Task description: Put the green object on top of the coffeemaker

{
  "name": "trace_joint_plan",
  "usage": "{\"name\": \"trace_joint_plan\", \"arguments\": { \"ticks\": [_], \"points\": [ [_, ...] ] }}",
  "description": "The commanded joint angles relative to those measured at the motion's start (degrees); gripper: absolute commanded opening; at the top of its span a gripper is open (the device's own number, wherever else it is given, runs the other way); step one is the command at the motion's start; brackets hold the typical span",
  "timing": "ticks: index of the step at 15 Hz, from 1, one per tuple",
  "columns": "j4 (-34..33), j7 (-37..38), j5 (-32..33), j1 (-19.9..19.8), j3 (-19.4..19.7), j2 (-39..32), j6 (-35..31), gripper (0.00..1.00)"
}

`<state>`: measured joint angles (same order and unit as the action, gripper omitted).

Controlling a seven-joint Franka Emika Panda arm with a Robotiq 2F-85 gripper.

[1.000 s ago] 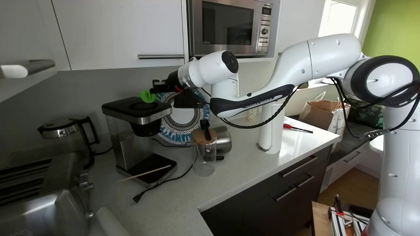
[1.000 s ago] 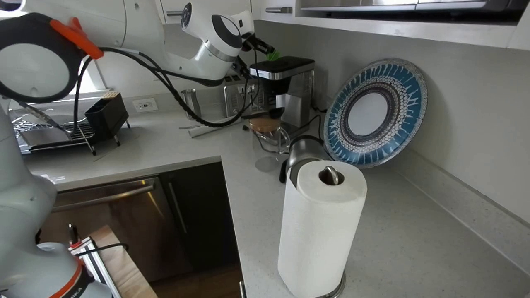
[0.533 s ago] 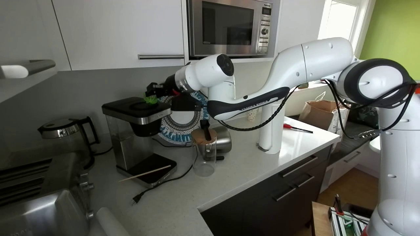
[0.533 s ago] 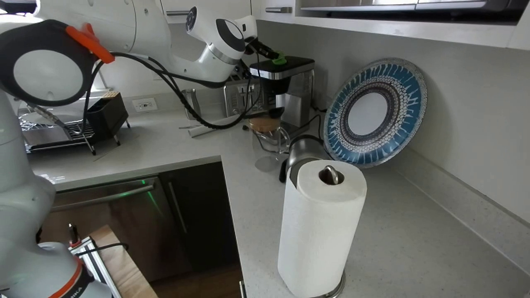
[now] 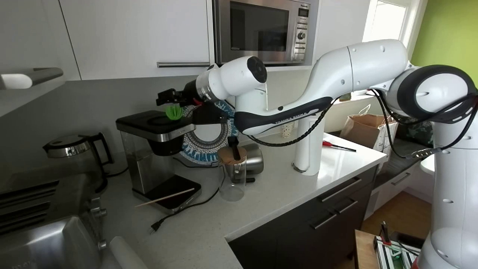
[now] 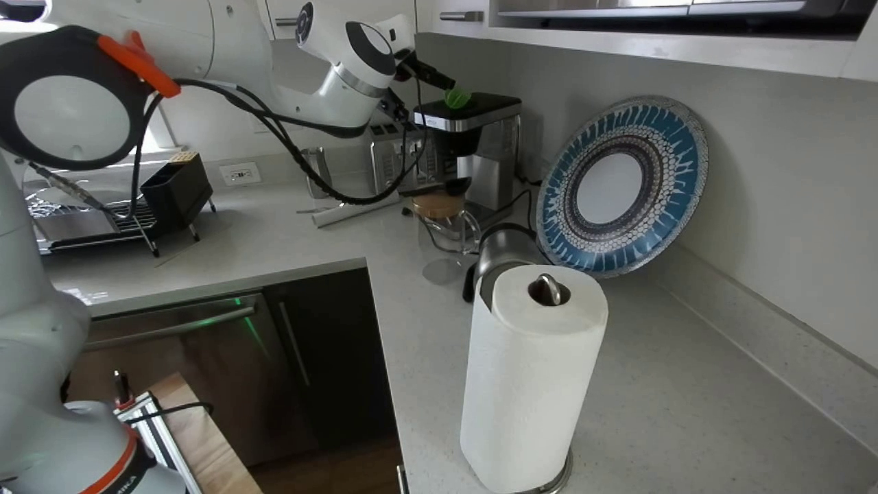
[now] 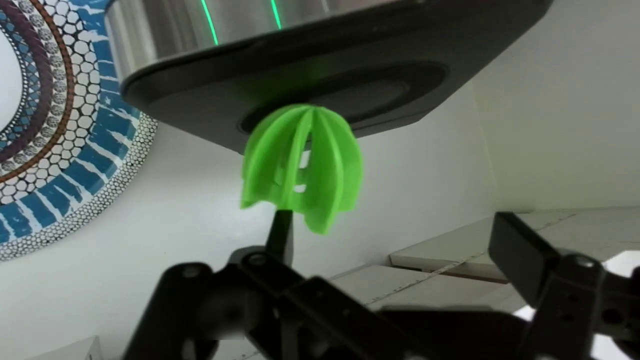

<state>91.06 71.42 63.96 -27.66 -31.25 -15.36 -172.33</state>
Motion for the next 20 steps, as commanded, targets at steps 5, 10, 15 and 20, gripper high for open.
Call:
{"name": "trace_joint_plan", "arguments": {
  "ticks": [5, 10, 15, 20],
  "points": [
    [5.67, -2.71, -1.24, -0.43, -1.21, 7.75, 7.72, 1.0],
    [13.36, -20.43, -21.12, 0.78, -1.92, 12.7, 6.33, 1.0],
    [17.8, -41.11, -43.64, -1.44, -11.58, 14.98, 4.6, 1.0],
    [17.17, -60.44, -66.68, -1.45, -15.98, 19.03, 14.94, 1.0]
  ]
}}
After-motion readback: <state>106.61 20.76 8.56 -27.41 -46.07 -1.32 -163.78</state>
